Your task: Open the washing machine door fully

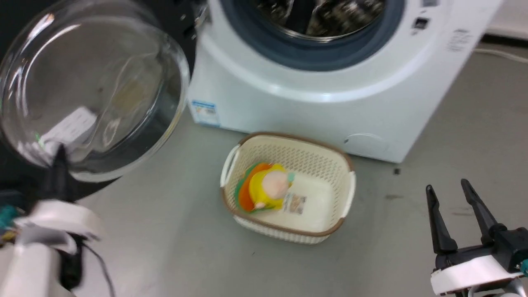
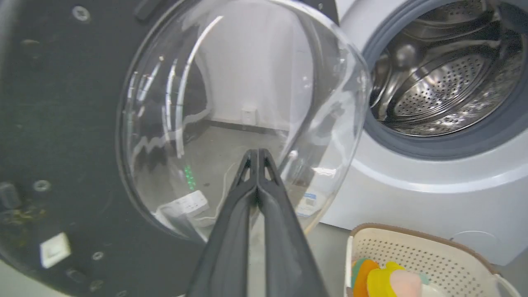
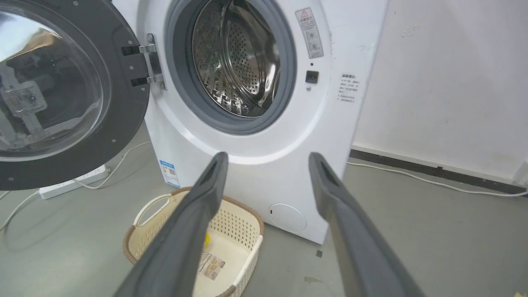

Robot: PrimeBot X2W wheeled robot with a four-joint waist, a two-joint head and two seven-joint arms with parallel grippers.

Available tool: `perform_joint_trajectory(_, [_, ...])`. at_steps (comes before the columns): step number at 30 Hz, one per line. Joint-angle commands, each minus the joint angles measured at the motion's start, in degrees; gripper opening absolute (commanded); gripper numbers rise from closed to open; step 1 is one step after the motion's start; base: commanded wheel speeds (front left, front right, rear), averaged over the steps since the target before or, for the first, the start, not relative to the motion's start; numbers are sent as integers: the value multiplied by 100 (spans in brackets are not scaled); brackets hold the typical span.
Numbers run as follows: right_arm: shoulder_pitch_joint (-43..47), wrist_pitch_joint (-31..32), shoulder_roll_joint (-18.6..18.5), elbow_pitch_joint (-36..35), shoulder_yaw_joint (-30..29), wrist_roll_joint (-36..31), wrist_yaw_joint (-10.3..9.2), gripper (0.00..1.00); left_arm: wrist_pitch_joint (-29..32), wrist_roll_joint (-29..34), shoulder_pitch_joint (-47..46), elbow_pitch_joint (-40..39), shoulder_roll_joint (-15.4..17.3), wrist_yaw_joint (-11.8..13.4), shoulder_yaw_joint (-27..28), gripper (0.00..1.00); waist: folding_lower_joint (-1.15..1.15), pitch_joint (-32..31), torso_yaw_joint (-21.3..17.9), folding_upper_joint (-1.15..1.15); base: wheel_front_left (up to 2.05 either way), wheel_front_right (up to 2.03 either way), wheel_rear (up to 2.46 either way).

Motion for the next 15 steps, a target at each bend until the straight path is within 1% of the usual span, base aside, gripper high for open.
perform_joint_trajectory(1, [-45,-51,62,20,-51,-41,5,100,-28,56,326,-358,-196,-17,-104,0,1,-403,-399,0,0,0,0])
perform_joint_trajectory(6, [58,-90,154,33,-126,-117,5,100,-34,109,1063,-1235,-558,5,-319,0,1,-733,-780,0,0,0,0])
perform_joint_trajectory(8, [121,-97,177,40,-112,-113,5,100,-34,185,1283,-1517,-710,89,-439,0,1,-817,-900,0,0,0,0])
perform_joint_trajectory(11, [235,-105,197,49,-85,-110,5,100,-35,219,1527,-1844,-854,198,-490,0,1,-894,-1046,0,0,0,0])
perform_joint_trajectory(15, [340,-110,209,72,-23,-97,5,100,-36,327,1815,-2097,-1004,332,-575,0,1,-977,-1234,0,0,0,0])
